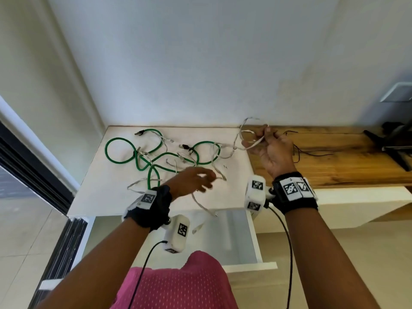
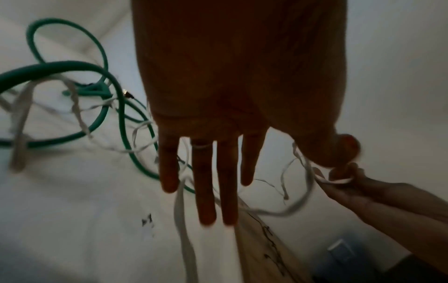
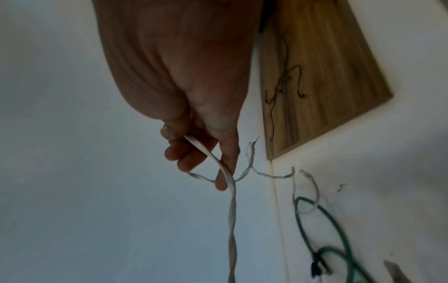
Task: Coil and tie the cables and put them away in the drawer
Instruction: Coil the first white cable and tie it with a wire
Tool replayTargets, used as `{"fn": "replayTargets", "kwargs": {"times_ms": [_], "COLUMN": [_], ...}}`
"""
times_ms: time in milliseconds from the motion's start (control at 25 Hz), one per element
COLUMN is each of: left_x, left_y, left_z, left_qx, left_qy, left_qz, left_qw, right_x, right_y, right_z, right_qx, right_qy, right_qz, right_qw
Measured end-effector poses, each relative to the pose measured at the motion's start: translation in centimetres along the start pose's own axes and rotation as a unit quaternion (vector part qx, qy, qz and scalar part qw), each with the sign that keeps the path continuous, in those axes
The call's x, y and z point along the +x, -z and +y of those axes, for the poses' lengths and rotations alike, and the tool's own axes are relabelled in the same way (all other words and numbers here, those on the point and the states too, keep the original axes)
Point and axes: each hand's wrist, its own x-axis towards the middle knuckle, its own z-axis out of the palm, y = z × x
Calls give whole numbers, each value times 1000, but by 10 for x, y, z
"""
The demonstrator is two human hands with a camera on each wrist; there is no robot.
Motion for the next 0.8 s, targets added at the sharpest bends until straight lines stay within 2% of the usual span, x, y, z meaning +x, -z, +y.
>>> {"fn": "replayTargets", "kwargs": {"times_ms": [80,120,160,200,240,320,360,440,520,640,720,800], "left_x": [-23,-31,-37,-41,-45,-55,-63,-80,-89,-91,-91,-96], "left_y": [-13,-16,-18,-17,-16,-9,-4,2,3,-18,-35,-52], "left_z": [0,-6,-13,-21,-26,-31,-33,-31,-28,-19,-12,-1], "left_qx": [-31,2,29,47,64,61,17,-65,-94,-91,-133,-246], "left_qy": [52,59,52,43,33,-17,-51,-84,-55,-8,20,11], "left_qz": [-109,-120,-92,-20,80,268,316,349,328,248,152,39], "left_qw": [992,991,994,998,994,961,947,931,938,964,979,968], "right_x": [-1,-3,-6,-10,-13,-18,-21,-32,-48,-69,-79,-81], "right_y": [-2,-2,-2,-2,-1,3,6,12,13,-3,-20,-34], "right_z": [-11,-17,-23,-30,-36,-51,-55,-55,-41,-23,-21,-23], "right_qx": [58,77,97,121,148,201,222,260,298,301,300,256], "right_qy": [7,16,28,44,63,87,87,64,23,-26,-38,-21], "right_qz": [-3,-16,-32,-49,-59,-52,-42,-23,-7,12,5,5], "right_qw": [998,997,994,990,985,974,970,963,954,953,953,967]}}
